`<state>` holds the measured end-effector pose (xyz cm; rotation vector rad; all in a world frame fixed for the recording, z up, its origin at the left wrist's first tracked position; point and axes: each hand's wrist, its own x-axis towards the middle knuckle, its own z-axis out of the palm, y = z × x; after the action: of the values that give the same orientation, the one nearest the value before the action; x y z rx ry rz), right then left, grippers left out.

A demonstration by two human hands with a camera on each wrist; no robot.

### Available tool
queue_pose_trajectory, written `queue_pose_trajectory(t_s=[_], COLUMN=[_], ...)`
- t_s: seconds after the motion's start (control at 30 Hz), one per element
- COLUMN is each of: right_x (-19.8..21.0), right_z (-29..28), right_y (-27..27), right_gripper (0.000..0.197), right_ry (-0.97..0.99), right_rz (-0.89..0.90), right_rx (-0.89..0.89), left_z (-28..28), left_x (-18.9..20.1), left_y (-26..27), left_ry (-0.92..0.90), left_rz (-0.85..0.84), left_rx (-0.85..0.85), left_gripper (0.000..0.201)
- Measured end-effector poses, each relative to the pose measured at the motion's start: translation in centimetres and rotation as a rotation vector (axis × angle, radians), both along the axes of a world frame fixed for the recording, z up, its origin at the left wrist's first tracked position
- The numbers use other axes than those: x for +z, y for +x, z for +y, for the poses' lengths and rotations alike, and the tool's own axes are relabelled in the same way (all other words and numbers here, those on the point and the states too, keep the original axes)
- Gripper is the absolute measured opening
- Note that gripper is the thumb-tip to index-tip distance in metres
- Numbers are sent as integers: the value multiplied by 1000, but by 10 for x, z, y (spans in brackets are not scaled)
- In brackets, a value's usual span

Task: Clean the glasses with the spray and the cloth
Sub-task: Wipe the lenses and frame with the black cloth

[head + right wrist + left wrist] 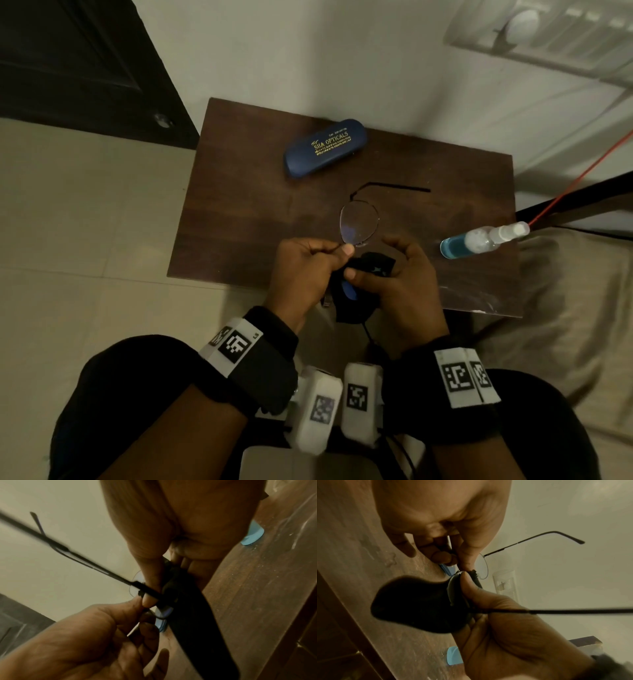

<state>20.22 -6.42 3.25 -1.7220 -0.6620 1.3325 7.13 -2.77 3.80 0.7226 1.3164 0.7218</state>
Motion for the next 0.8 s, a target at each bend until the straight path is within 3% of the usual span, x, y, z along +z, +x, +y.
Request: queue_pose_trajectory(t_s=[0.2, 0.33, 0.53, 0.63, 0.8], right_x=[6, 13, 12, 15, 25], right_z=[4, 4, 5, 4, -5], right_y=[-4, -8, 3, 8, 19], right_gripper=[56, 42, 45, 13, 22], right_ry=[54, 133, 66, 1, -10], right_rz=[-342, -305, -206, -319, -273], right_rx=[93, 176, 299, 312, 194], left_z=[4, 5, 6, 7, 8], left_x=[-5, -2, -3, -4, -6], left_y=[-2, -3, -8, -10, -10], left_ry=[-85, -96, -73, -48, -62], left_rz=[0, -40, -3, 46, 73], left_rx=[21, 46, 53, 40, 24], left_gripper=[12, 13, 14, 14, 14])
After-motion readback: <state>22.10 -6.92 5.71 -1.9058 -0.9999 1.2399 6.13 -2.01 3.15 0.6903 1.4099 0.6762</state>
